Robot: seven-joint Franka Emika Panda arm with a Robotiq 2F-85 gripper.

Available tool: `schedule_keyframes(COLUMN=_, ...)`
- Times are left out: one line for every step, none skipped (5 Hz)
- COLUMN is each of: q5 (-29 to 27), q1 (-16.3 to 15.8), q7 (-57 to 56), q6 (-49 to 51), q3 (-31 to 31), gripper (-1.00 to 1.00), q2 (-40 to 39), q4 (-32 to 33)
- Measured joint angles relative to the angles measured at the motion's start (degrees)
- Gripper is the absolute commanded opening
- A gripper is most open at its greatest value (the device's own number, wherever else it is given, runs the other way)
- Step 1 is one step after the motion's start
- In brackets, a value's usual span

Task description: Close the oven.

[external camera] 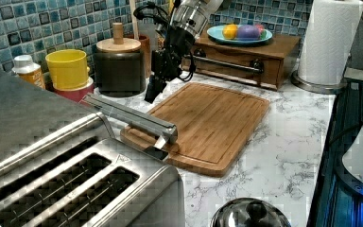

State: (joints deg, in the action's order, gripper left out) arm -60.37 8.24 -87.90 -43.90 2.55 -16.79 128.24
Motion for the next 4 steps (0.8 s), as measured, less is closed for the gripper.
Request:
schedule_keyframes(q5=-0.1, q1=0.1, q7=0.0, q6=0.0, q3=2.7, gripper=-1.0, q2=-1.2, q4=-0.7)
schedule_keyframes(q5=-1.4, q1=0.0, q7=0.0, q6=-0.1, q3=5.0, gripper=-1.0, q2=-2.1, q4=-1.1)
schedule_keyframes(q5=0.7, q1=0.0, q7=0.4, q6=-0.4, q3=5.1, gripper=-1.0, q2=-3.7, q4=-2.6)
schedule_keyframes(q5=1.8, q1=-0.1, q7=0.4, q6=-0.4, q3=5.2, gripper=-1.0, q2=-7.2, q4=-5.5)
